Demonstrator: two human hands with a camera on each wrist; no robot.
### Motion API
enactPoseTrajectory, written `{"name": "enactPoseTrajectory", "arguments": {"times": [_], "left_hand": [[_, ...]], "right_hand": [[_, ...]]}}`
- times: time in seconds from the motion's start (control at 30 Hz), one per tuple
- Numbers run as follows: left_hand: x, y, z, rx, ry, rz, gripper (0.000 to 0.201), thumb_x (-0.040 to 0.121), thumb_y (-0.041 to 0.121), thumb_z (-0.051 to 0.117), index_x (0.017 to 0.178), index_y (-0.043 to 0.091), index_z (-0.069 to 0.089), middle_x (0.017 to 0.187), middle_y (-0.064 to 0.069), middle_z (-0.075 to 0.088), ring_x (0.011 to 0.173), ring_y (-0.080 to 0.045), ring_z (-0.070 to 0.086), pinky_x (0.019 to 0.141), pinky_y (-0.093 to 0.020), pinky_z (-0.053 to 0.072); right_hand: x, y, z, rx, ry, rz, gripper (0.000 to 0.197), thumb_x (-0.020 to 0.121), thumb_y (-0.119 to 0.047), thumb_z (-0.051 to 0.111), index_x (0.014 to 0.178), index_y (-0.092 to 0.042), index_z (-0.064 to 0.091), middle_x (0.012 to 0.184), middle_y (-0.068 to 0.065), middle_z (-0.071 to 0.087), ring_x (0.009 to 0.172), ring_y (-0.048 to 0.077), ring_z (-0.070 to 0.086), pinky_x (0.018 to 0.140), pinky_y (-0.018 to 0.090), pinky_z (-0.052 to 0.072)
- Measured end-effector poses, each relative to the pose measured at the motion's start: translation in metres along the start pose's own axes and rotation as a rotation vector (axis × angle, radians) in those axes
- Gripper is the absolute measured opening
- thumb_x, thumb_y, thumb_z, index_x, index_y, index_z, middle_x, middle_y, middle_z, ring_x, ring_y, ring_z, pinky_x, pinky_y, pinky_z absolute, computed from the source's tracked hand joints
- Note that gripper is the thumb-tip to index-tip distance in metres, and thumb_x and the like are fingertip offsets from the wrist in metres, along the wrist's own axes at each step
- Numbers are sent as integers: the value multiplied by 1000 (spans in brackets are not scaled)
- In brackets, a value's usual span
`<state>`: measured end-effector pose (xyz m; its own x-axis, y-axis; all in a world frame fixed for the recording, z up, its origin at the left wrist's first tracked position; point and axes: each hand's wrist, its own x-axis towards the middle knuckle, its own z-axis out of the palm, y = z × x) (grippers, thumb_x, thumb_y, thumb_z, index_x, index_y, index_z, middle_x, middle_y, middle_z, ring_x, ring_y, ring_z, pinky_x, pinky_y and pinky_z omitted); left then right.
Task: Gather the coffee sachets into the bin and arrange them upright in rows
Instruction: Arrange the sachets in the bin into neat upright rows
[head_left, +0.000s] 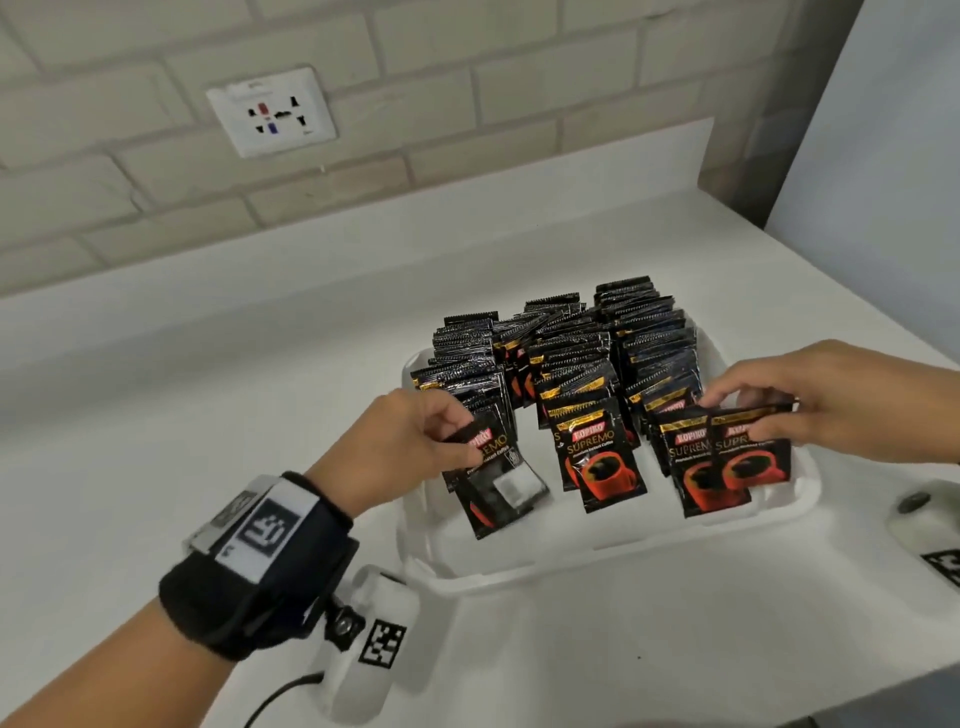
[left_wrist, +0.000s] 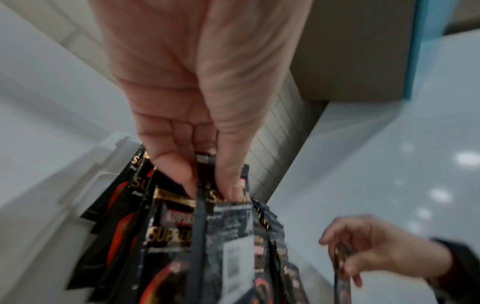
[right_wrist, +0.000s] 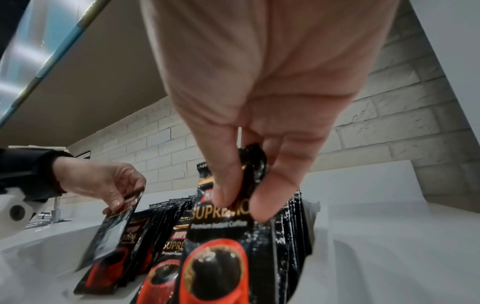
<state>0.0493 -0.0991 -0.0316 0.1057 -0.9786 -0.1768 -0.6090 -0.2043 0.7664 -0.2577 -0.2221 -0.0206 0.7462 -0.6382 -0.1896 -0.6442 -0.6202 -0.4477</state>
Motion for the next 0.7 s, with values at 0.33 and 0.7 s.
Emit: {"name": "enactPoseTrajectory", "arguments": {"times": [0.33,0.7], "left_hand": [[-49,2,-7,114,370,710,15,76,16,61,76,31,60,125,24,46,100,-7,49,84,-16,42],[-60,-9,-17,-171,333,271,18,61,44,56,70,44,71,71,14,71,66,-6,61,67,-5,44]], "right_hand": [[-2,-12,-3,48,82,-38,40,81,-10,67,79,-49,56,82,-42,58,79,-15,56,69,4,40],[6,-4,-7,35,11,62,29,82,-17,68,73,-40,54,70,-16,63,78,-11,54,69,7,40]]}}
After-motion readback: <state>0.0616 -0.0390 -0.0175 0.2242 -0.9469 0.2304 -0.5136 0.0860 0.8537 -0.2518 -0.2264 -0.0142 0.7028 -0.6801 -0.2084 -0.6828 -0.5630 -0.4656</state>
